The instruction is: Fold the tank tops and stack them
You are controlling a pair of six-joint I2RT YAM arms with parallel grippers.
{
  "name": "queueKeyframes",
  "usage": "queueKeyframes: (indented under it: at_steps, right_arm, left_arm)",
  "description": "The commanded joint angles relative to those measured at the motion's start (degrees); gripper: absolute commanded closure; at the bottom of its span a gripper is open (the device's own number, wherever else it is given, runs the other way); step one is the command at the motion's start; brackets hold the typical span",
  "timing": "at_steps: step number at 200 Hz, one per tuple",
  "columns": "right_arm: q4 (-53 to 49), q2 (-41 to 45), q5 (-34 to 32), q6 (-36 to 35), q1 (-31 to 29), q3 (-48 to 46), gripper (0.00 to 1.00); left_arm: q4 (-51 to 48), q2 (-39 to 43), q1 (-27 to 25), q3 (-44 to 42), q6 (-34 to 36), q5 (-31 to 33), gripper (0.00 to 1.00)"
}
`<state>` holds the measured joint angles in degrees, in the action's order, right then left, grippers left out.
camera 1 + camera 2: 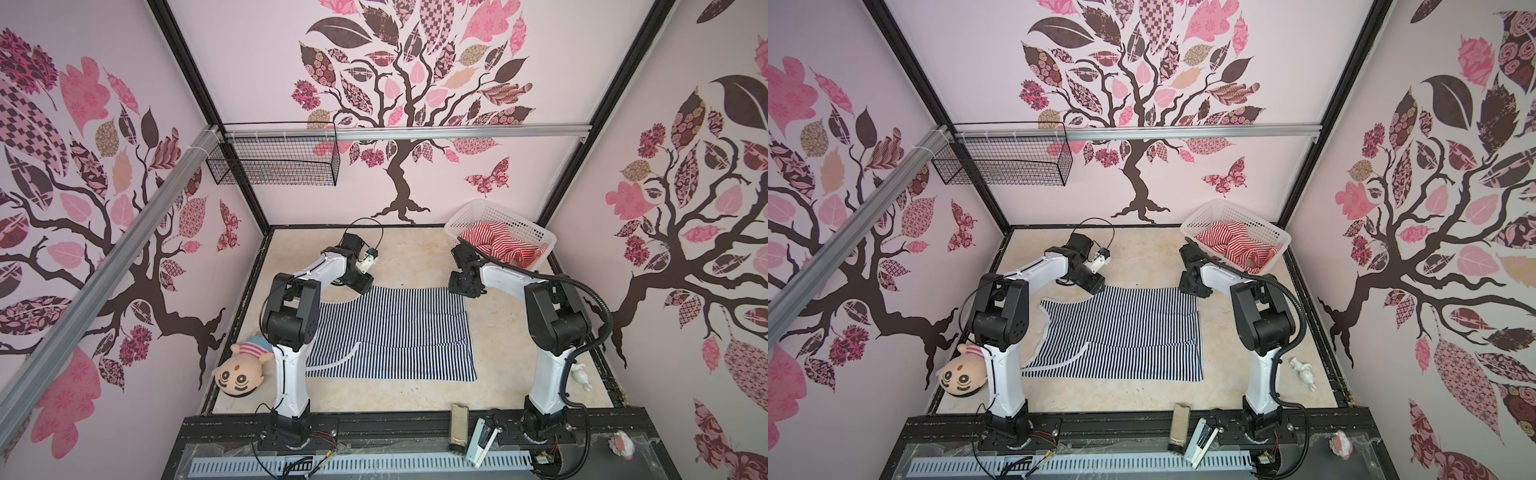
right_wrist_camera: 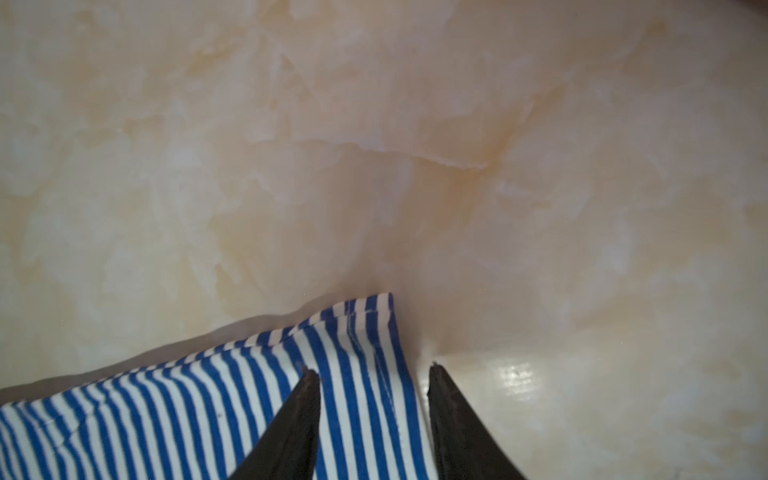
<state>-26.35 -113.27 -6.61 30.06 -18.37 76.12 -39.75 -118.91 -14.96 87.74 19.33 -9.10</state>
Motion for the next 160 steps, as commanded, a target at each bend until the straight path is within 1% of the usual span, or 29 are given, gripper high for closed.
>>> queueKeyframes:
  at_steps: [1, 30, 79, 109, 160]
  right_arm:
    - [-1.2, -2.5, -0.5, -1.0, 1.2, 2.2, 0.55]
    - [-0.1, -4.2, 1.4, -1.5, 2.6, 2.5, 0.59]
    - [0.5, -4.0, 4.9, -2.1, 2.7, 2.0, 0.7]
    - [1.6, -2.4, 7.4, -2.9, 2.7, 0.2, 0.7]
    - [1.3, -3.7, 8.6, -4.0, 2.7, 1.8, 0.69]
  left_arm:
    - [-0.4, -1.4, 0.0, 2.1, -1.1, -1.0, 0.48]
    - [0.2, -2.5, 0.0, 2.1, -1.3, -1.0, 0.49]
    - [0.2, -3.5, 0.0, 2.6, -1.8, -0.4, 0.51]
    - [0.1, -3.8, 0.0, 3.0, -2.1, -0.1, 0.51]
    - [-0.2, -4.9, 0.0, 3.9, -2.3, 0.4, 0.5]
